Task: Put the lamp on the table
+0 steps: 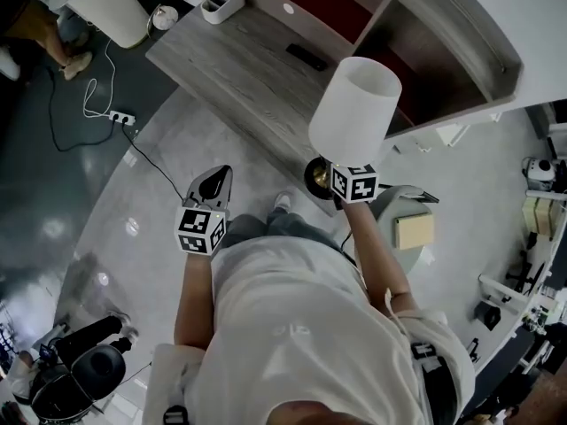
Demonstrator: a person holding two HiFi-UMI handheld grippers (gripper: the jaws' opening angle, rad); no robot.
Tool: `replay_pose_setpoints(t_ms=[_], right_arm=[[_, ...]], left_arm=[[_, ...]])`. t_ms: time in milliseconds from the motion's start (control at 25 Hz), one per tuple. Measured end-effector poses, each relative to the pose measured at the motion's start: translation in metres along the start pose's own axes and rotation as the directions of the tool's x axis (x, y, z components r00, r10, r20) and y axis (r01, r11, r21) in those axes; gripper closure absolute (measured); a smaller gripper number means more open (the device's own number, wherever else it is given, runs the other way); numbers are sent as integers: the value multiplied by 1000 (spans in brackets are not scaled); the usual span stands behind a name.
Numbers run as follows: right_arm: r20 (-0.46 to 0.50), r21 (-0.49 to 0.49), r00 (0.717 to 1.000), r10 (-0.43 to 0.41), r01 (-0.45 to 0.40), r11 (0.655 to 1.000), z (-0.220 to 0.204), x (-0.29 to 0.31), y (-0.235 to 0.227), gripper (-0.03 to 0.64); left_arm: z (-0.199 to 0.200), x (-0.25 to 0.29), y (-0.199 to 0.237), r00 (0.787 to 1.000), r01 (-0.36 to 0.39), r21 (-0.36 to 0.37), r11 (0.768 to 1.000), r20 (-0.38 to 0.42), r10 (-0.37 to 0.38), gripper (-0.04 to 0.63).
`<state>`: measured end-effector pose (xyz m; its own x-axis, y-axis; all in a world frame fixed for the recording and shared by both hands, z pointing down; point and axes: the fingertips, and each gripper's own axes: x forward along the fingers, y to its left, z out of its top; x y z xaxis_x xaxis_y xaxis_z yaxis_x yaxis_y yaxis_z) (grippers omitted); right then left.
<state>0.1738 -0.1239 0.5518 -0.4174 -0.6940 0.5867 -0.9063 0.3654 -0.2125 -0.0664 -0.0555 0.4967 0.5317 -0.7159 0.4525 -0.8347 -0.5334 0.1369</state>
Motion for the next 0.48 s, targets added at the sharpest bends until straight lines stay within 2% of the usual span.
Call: replay_pose_setpoints(t_ms=[480], right_arm=[[-1, -23, 1000, -14, 14, 1000, 7, 61, -35, 488]], left_arm=[[-6, 2, 18, 997, -47, 11, 999, -68, 48, 580]])
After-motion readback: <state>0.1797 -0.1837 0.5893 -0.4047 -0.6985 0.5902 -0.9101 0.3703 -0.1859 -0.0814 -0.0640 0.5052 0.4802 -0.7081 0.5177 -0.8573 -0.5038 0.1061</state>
